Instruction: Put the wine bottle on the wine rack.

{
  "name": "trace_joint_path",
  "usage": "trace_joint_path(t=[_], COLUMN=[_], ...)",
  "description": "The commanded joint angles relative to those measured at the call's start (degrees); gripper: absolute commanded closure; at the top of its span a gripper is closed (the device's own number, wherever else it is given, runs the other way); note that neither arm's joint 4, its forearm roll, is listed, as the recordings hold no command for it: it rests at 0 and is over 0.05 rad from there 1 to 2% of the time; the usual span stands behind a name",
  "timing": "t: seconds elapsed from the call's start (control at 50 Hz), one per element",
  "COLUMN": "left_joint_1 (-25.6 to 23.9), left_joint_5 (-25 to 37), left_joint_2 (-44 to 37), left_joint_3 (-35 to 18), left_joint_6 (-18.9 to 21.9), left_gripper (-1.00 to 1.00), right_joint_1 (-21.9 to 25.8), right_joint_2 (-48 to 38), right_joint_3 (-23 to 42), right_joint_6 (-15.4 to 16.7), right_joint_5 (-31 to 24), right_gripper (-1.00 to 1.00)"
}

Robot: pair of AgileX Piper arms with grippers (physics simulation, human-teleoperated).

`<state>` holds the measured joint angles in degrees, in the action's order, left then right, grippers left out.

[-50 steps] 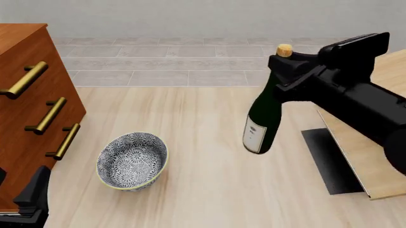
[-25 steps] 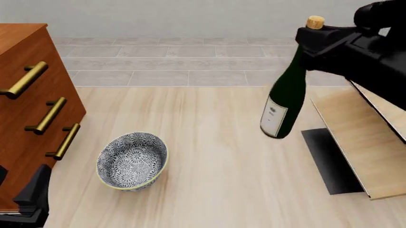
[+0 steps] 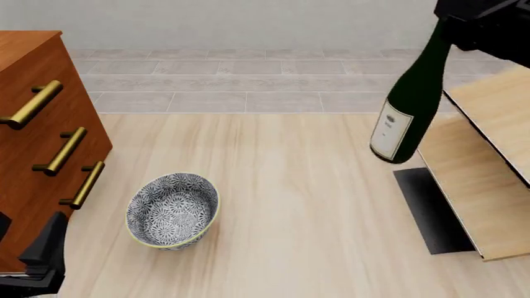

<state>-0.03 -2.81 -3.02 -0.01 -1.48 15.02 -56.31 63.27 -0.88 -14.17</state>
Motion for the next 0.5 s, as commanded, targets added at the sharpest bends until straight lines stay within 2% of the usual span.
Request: trace_joint_path(t=[0.02, 0.5], left_joint_1=[-0.3, -0.2], left_joint_5=[-0.7, 0.8], left_joint_2=[-0.6, 1.0], left_joint_3=[0.0, 0.0], left_joint_6=[0.1, 0.7], left_gripper=[-1.0, -1.0], right_joint_1=[-2.8, -10.8], right_joint_2=[1.7, 7.0], right_joint_3=[4.7, 8.2], right_joint_6=[0.3, 0.1], right_joint_5=[-4.9, -10.9], right_gripper=[1.0, 1.0])
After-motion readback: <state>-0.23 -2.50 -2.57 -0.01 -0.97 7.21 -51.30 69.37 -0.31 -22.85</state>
